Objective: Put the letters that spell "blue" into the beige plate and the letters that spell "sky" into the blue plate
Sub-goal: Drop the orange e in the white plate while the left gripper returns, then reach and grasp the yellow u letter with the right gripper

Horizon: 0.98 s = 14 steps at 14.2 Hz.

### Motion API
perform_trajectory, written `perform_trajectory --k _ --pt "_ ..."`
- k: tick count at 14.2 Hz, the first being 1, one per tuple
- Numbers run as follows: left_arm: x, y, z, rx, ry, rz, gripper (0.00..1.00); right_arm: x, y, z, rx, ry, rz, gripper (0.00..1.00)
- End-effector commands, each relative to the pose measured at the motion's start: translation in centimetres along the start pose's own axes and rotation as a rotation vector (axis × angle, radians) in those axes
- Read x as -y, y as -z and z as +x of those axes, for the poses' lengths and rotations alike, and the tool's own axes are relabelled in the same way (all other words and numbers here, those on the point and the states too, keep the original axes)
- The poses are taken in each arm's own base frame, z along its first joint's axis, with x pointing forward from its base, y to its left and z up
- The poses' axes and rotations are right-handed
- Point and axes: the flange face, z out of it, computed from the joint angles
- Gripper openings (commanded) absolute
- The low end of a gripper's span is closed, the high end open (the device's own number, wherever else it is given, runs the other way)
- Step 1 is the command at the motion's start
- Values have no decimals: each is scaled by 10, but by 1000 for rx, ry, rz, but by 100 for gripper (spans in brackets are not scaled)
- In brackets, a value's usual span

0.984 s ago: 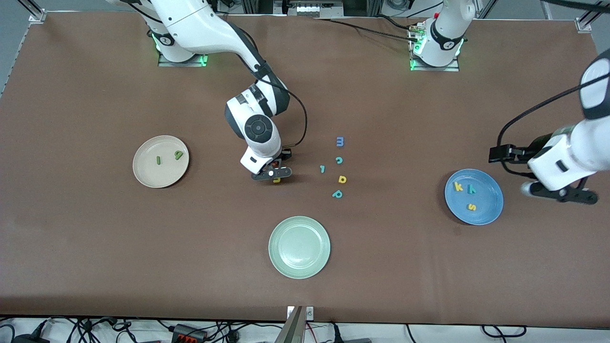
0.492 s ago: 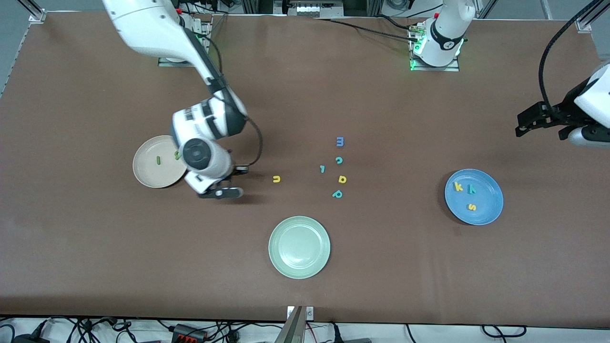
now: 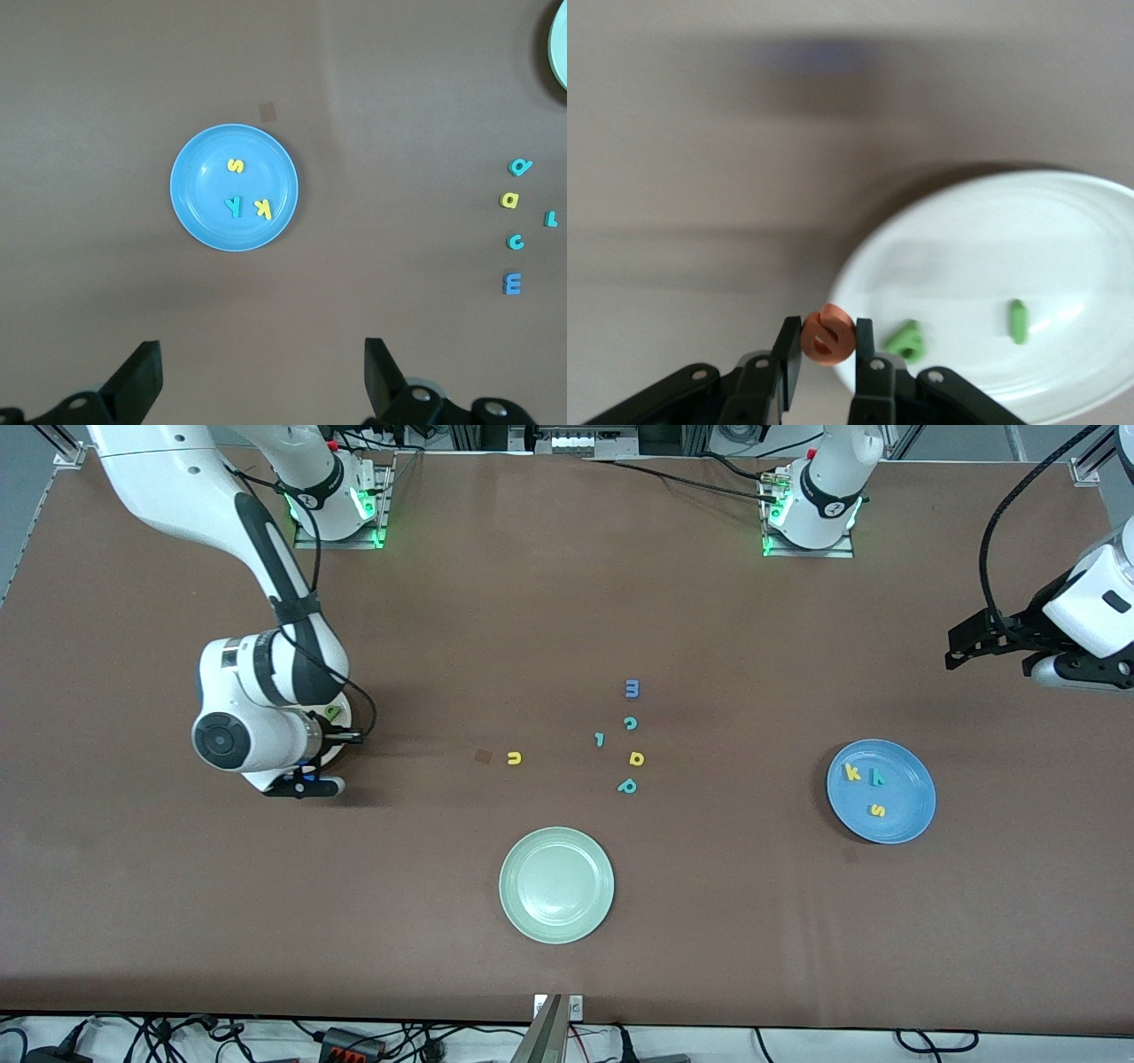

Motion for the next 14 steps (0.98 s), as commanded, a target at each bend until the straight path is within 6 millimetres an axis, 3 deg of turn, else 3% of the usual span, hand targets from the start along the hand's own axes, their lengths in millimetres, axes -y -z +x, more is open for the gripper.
perform_trajectory --k 1,3,5,6,7,9,11,12,14 --pt "-2 6 -14 -25 -17 -8 100 -33 -1 -21 15 40 -22 12" --pt "-2 8 -11 -30 -16 -9 100 -55 -8 -23 24 54 -41 13" --pt "-2 7 -9 -32 -14 -10 100 -62 -22 -27 29 52 -40 25" --pt "-3 8 -9 -33 -16 -9 100 -63 -30 -29 21 51 -41 54" --pt "-4 9 -8 -36 -17 -9 100 -69 -32 -29 15 40 -38 96" --pt "-5 8 -5 -38 -17 -12 100 -70 -21 -26 3 22 -34 100" --pt "-7 11 -2 -53 -22 -11 100 -57 12 -14 -21 36 -27 100" --pt "-8 11 -2 -53 -23 -11 100 -40 29 -7 -41 56 -20 100" --pt "-8 10 -1 -52 -23 -12 100 3 45 9 -99 112 -39 100"
